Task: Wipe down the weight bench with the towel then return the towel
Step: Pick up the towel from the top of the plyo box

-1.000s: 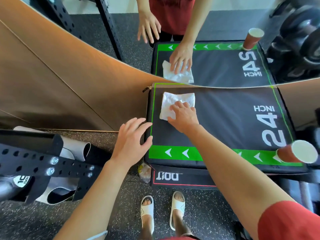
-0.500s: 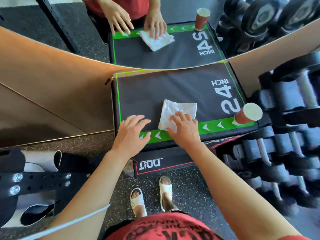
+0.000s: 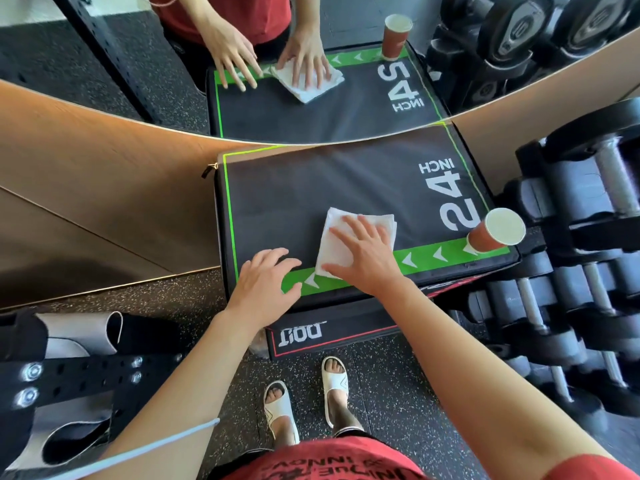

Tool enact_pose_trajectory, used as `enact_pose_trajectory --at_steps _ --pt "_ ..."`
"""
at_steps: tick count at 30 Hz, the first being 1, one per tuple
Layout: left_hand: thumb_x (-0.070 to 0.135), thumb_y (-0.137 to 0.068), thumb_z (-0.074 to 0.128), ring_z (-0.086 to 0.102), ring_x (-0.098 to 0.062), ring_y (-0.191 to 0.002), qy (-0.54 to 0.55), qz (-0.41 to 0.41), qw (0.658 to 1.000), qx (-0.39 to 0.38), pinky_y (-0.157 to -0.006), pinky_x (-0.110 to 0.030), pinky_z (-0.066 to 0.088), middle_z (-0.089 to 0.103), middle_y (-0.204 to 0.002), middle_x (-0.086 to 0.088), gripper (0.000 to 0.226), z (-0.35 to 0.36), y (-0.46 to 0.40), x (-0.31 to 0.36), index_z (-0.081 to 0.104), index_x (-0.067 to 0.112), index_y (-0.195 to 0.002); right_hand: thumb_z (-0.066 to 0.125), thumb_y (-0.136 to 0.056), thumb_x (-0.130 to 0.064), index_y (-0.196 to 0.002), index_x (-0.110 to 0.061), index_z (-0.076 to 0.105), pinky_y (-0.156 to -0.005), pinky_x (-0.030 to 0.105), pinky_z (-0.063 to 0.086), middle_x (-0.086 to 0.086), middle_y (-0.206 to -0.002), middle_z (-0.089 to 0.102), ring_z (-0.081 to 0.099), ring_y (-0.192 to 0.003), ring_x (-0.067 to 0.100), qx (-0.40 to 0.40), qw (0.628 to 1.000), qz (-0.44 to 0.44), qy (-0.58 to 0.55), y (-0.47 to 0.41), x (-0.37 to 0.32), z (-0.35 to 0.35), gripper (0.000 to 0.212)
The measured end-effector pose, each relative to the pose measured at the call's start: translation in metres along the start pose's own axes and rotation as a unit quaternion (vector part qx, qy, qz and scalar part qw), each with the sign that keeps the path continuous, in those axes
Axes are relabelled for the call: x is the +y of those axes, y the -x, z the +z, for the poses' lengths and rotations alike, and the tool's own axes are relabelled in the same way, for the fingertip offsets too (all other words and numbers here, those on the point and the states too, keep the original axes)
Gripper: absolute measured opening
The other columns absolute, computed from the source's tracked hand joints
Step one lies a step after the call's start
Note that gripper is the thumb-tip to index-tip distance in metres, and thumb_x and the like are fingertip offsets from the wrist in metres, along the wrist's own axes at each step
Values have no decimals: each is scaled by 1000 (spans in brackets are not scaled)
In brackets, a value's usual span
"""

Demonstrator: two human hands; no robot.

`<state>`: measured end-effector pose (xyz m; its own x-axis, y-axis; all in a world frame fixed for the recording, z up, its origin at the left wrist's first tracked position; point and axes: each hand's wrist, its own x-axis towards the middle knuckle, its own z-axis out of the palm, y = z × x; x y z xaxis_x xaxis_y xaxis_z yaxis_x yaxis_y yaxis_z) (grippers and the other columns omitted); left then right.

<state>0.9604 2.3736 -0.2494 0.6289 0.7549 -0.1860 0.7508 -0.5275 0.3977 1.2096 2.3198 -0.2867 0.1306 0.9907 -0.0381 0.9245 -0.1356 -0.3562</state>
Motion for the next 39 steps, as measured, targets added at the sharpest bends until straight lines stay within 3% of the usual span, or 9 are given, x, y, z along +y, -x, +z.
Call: enact_pose_trajectory --at_steps 8,17,20,26,32,39 --pt "42 -95 63 39 -21 -143 12 -1 1000 14 -115 -45 36 51 -151 4 45 1 -3 8 62 32 -139 60 -78 -77 -136 -40 55 -104 52 37 -7 -147 46 41 -135 27 45 998 -17 38 -12 8 5 70" --pt "40 -97 62 36 -18 -145 29 0 999 18 -118 -42 32 49 -153 7 45 0 -3 19 61 32 -141 60 -94 -55 -112 -24 64 -75 42 42 -1 -109 56 51 -93 29 116 991 5 65 5 1 18 36" --pt "40 -97 62 36 -18 -145 30 2 999 24 -117 -42 32 49 -152 7 43 -4 -3 17 61 32 -140 63 -90 -58 -111 -27 67 -77 42 44 -2 -111 57 51 -94 27 104 994 11 22 4 4 14 38" --pt "38 -98 63 37 -18 -145 35 -3 999 41 -119 -44 33 51 -152 5 43 -14 -4 11 62 31 -140 69 -81 -69 -130 -30 65 -105 47 38 -5 -136 55 51 -123 25 79 993 -92 2 17 32 2 62" --pt "49 -92 49 39 -18 -143 48 -5 999 23 -119 -44 35 52 -149 6 51 -8 -2 21 63 31 -138 62 -93 -63 -119 -25 64 -87 45 43 -2 -117 56 51 -101 27 118 990 -67 34 24 26 17 46" --pt "37 -99 62 36 -17 -146 47 2 999 28 -121 -42 31 50 -152 6 43 -12 -7 30 62 30 -141 54 -100 -55 -108 -20 61 -75 44 41 1 -102 54 52 -91 29 121 989 -49 67 24 24 17 36"
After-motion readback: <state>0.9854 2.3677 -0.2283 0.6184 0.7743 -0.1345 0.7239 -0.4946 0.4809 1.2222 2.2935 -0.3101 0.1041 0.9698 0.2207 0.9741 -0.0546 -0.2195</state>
